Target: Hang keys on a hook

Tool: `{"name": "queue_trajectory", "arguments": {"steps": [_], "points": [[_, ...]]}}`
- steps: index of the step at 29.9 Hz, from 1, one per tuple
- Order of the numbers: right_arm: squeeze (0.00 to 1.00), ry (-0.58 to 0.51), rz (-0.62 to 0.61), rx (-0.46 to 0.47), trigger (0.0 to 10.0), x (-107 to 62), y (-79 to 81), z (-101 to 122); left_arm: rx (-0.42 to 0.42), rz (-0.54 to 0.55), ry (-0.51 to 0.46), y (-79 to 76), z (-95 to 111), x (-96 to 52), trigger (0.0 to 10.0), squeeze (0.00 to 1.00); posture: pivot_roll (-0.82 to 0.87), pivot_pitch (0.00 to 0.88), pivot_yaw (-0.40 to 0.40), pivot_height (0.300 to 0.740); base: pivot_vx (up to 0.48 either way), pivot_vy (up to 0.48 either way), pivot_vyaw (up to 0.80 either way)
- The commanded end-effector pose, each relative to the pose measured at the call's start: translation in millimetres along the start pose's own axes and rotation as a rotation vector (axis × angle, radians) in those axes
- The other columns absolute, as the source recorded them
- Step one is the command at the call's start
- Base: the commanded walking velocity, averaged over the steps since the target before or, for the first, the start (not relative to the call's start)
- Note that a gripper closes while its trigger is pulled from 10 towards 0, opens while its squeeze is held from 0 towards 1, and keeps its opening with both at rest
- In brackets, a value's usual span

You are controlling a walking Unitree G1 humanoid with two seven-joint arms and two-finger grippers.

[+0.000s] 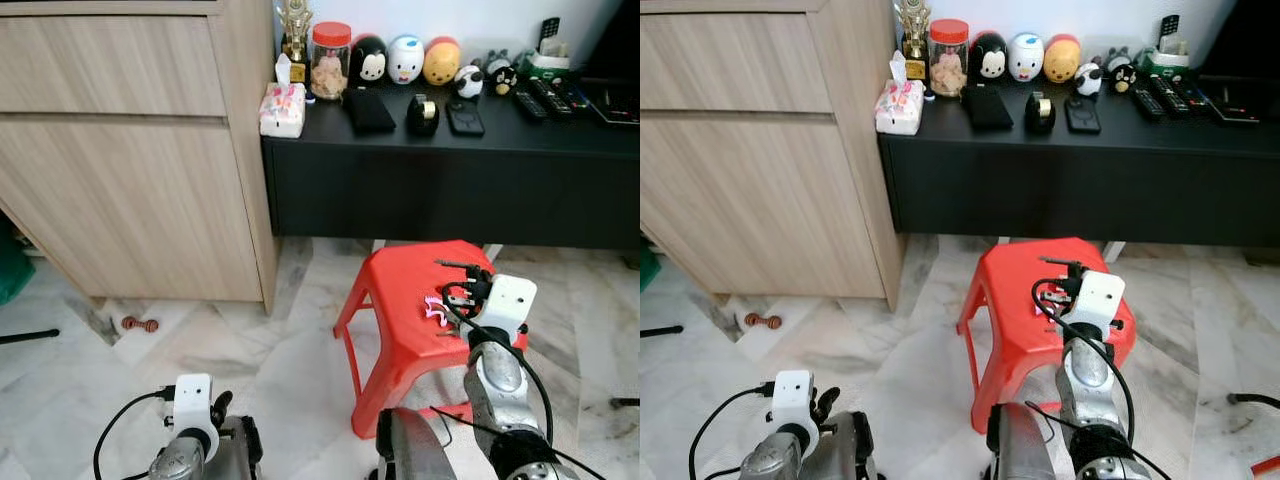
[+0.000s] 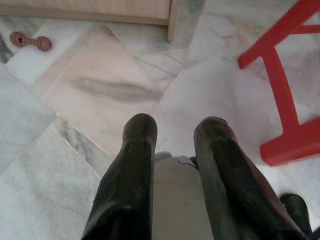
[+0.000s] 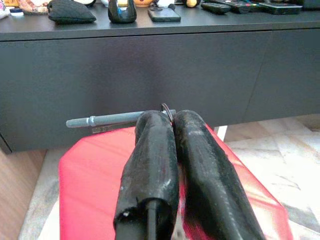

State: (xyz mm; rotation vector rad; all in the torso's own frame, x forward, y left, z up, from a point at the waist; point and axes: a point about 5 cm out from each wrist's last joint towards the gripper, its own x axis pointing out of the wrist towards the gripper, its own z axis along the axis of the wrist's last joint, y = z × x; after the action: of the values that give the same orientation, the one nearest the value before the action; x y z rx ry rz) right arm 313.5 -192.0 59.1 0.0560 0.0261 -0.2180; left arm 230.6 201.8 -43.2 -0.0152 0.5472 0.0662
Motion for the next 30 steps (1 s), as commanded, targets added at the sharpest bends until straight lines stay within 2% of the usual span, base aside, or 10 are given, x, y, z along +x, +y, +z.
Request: {"name": "queue_trajectory", "arguments": {"steps": [1,17,20,24,30], "points": [[0.00,0.007,0.007,-0.002,10.0,1.1,1.8,1,-0.019,-0.001,0.035,-1.2,-8,-2.7,10.0,0.00,-0.06,0.045,-0.032,0.597,-0.409,0.000,0.00],[0.00,0.053,0.001,-0.024,10.0,0.5,2.5,-6,-0.014,-0.011,0.037,-3.6,-8,-2.2,10.0,0.00,-0.06,0.026,-0.029,0.597,-0.401,0.000,0.00],[0.00,0.026,0.000,-0.016,10.0,1.4,3.5,-2,-0.009,-0.010,0.037,-3.3,-8,-2.2,10.0,0.00,-0.06,0.028,-0.029,0.597,0.000,0.000,0.00],[0.00,0.009,-0.070,-0.041,10.0,3.9,-6.1,3,-0.007,-0.010,0.034,-3.2,-7,-1.9,10.0,0.00,-0.06,0.039,-0.030,0.622,0.000,0.000,0.00],[0.00,0.002,-0.083,-0.047,10.0,3.5,-10.2,3,-0.008,-0.010,0.036,-3.0,-8,-2.1,10.0,0.00,-0.06,0.047,-0.030,0.667,0.000,0.000,0.00]]}}
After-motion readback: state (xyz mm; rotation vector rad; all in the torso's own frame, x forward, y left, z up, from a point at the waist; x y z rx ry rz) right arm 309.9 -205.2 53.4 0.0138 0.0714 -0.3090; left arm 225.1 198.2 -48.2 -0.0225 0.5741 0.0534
